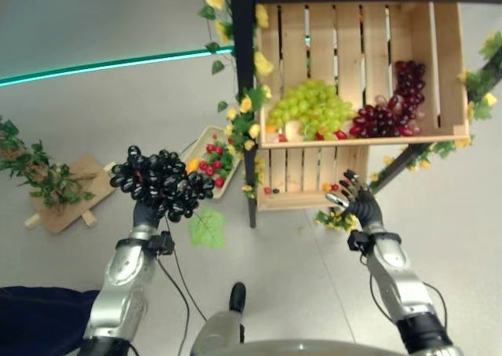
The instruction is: Pick up the fruits from the basket on one side to the basket on the other side
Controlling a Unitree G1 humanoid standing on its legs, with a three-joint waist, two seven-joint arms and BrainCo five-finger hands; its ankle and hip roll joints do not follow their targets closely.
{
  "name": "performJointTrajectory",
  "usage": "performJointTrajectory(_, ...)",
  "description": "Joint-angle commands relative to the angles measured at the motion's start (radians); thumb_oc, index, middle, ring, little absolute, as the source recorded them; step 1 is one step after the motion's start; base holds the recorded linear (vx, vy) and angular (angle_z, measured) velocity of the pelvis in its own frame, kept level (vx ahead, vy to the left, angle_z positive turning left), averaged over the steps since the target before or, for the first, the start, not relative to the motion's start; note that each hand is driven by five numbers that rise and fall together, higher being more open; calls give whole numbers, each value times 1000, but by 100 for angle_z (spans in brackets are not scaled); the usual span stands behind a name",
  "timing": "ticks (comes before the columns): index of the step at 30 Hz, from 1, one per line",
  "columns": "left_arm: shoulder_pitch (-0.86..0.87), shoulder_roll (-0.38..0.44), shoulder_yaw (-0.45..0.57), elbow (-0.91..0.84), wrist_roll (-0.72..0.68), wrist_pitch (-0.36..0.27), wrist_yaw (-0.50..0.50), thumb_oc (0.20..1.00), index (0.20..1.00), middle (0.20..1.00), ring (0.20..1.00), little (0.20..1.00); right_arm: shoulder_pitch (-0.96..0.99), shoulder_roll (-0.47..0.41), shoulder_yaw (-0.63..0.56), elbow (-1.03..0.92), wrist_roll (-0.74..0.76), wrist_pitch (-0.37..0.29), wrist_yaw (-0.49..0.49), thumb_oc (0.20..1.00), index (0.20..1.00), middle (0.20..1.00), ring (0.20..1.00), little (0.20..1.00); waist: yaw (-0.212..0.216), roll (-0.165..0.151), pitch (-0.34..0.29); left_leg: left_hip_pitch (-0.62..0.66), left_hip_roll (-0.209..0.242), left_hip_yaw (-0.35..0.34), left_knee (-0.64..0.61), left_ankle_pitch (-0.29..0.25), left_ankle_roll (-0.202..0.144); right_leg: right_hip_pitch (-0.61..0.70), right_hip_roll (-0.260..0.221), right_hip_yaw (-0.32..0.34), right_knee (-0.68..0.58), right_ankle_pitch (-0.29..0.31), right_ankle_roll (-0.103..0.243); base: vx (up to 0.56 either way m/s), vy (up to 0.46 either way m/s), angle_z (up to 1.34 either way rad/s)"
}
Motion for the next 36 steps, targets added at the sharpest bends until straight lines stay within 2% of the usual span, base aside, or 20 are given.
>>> performJointTrajectory(1, -34, 19, 27, -145, 19, -80, -15, 200, 200, 200, 200, 200, -71, -26, -16, 44, -12, -35, -9, 1000, 1000, 1000, 1000, 1000, -10, 1, -10, 59, 55, 24, 16, -159, -57, -62, 21, -55, -293, 87, 16, 127, 5, -32)
performJointTrajectory(3, -30, 20, 41, -149, 23, -70, -27, 200, 200, 200, 200, 200, -43, -27, -17, 45, -18, -29, 5, 1000, 1000, 1000, 1000, 1000, -9, -9, -14, 58, 43, 32, 34, -170, -61, -19, 10, -101, -381, 85, 21, 100, -22, -31)
performJointTrajectory(6, -11, 19, 44, -198, 21, -69, -59, 200, 200, 200, 200, 200, -55, -33, -17, 80, -22, -25, 3, 1000, 1000, 1000, 1000, 1000, -6, -17, -39, 71, 56, 51, 37, -178, -70, 38, 37, -107, -467, 92, 18, 112, -31, 20)
performJointTrajectory(12, 10, 37, 42, -252, -30, -42, -99, 200, 200, 200, 200, 200, -35, -45, -20, 96, 8, -8, 20, 1000, 1000, 1000, 1000, 1000, -11, -20, -66, 95, 69, 68, 38, -187, -82, 95, 48, -103, -512, 82, 1, 95, -59, -15)
performJointTrajectory(19, -12, 69, 23, -307, -114, -19, -137, 200, 200, 200, 200, 200, -31, -63, -17, 131, 24, 7, 36, 1000, 1000, 1000, 1000, 1000, -26, -11, -74, 91, 75, 76, 109, -223, -94, 136, 59, -87, -530, 51, -13, 37, -66, -11)
performJointTrajectory(23, -71, 60, -11, -308, -172, -10, -135, 200, 200, 200, 200, 200, -33, -68, -10, 152, 26, 13, 45, 1000, 1000, 1000, 1000, 1000, -42, -2, -79, 88, 74, 85, 138, -238, -98, 151, 62, -83, -530, 34, -21, 32, -60, 2)
performJointTrajectory(30, -272, 68, -86, -261, -227, -27, -95, 200, 200, 200, 200, 200, -28, -74, 18, 180, 18, 26, 58, 1000, 1000, 1000, 1000, 1000, -84, 22, -82, 96, 78, 105, 164, -251, -105, 172, 65, -76, -538, 21, -30, 22, -42, -3)
performJointTrajectory(36, -507, 97, -186, -76, -277, -37, -28, 200, 200, 200, 200, 200, -22, -88, 51, 185, 6, 43, 75, 1000, 1000, 1000, 1000, 1000, -138, 52, -86, 102, 85, 130, 179, -260, -108, 172, 71, -66, -546, 19, -33, 31, -19, -9)
